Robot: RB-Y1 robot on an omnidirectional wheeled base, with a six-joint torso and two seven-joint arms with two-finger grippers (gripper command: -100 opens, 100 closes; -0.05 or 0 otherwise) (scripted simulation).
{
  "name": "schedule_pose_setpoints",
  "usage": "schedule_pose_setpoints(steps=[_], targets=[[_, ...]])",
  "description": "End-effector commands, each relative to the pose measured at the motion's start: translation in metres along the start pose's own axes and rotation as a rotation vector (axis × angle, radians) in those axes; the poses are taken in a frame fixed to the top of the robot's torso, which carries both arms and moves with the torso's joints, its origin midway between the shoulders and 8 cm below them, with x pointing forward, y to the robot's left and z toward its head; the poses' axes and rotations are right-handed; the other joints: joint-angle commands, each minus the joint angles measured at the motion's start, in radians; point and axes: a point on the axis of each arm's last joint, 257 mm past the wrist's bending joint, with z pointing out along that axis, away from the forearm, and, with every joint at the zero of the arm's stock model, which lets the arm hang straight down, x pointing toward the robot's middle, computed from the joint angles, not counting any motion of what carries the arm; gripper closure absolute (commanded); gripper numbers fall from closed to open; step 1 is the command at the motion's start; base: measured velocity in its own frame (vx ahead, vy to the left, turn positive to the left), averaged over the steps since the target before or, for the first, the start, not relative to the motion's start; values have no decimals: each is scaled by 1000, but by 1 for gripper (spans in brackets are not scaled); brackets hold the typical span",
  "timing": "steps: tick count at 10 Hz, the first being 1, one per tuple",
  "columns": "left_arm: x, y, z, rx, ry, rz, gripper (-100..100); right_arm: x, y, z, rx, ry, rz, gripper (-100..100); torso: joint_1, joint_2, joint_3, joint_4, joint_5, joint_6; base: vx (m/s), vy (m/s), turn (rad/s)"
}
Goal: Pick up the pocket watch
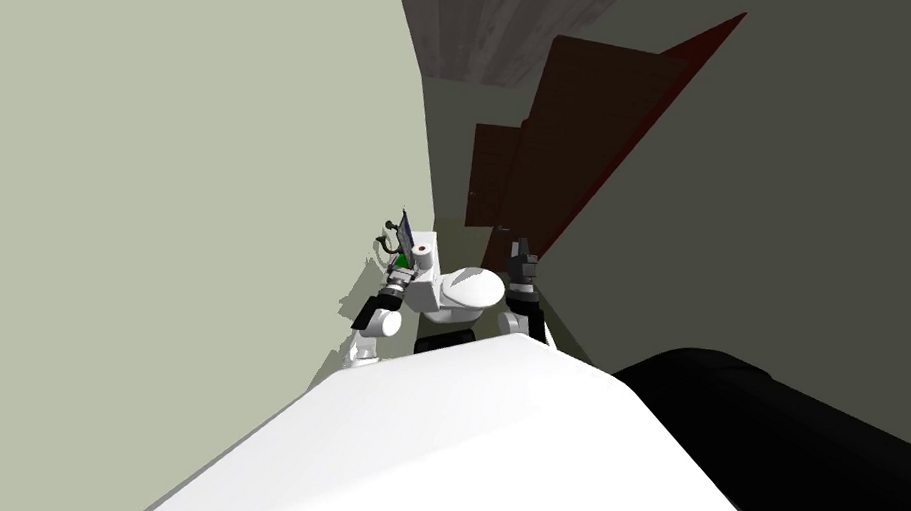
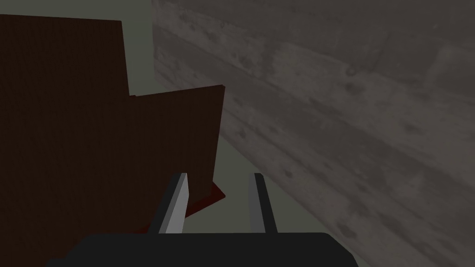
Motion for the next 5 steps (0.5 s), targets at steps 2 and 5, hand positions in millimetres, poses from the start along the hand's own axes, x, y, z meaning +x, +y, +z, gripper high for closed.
schedule_pose_setpoints(steps=[2, 5], targets=[[0, 0, 1, 0, -1, -1, 100, 0, 0, 0, 0, 0, 0, 0, 1, 0, 0, 0, 0, 0, -3, -5, -4], [-1, 2, 0, -5, -4, -7, 100, 0, 0, 0, 0, 0, 0, 0, 5, -2, 0, 1, 0, -1, -3, -6, -2]])
